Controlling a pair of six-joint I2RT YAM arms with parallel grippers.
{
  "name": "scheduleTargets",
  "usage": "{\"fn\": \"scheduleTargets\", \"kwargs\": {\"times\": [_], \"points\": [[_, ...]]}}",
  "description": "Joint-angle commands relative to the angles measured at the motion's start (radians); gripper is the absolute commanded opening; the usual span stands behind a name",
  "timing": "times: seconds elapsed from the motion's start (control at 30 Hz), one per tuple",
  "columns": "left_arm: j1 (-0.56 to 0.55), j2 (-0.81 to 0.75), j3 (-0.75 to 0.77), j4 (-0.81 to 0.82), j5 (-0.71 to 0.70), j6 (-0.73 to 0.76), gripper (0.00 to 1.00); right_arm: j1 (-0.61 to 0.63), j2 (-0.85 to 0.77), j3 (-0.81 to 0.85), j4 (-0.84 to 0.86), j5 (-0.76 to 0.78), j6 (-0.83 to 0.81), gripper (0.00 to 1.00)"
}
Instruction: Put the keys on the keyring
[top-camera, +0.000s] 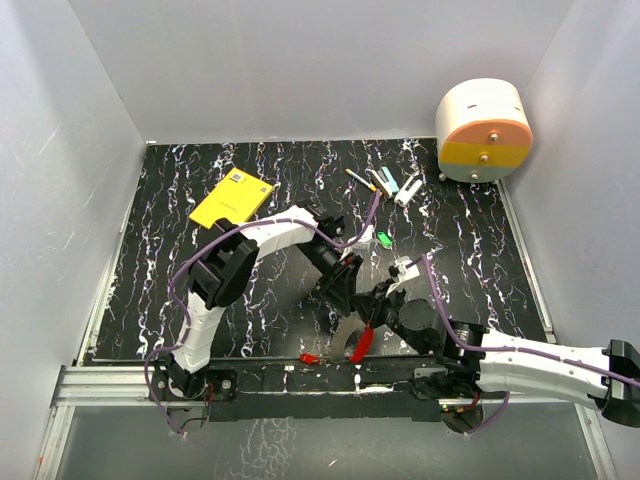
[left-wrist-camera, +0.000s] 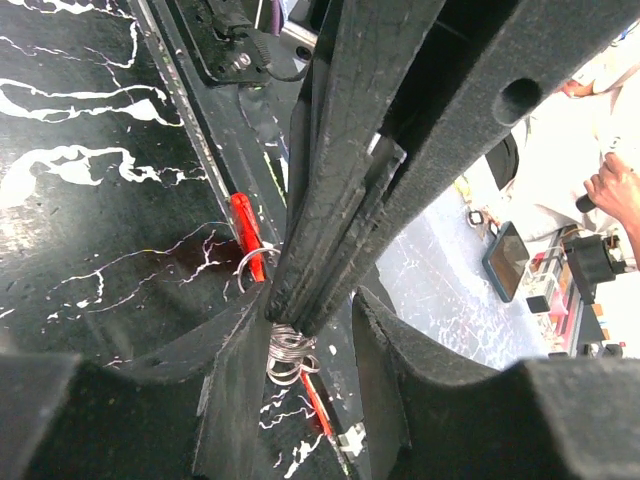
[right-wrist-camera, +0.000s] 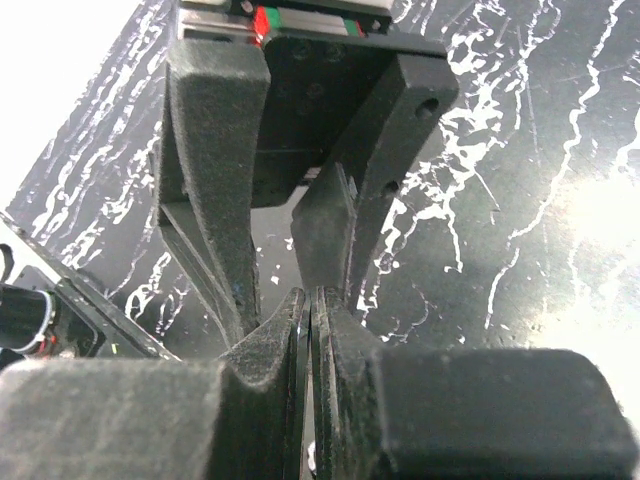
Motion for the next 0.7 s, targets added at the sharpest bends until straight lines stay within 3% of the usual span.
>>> {"fn": "scheduleTargets", "kwargs": {"times": [0.0,0.27,0.5,0.67], "points": [[0.006,-0.039,-0.006,0.045,0.007,-0.026,0.36,0.004,-0.037,0.098,-0.106,0.054,0.045,0.08],[0.036,-0.094,-0.093,0.188,-0.032,-0.133,0.36,0.004,-0.220,0.175,-0.407,0.119,0.116,0.35],[0.036,-0.079,-0.108,0.251,-0.044,-0.202,0.36,0.004,-0.313,0.104,-0.434,-0.012,0.143,0.45],[0.022,-0.084,-0.071,0.221,-0.037,-0.214,0.36,0.005,-0.309,0.092,-0.456,-0.018,0.167,0.48]]}}
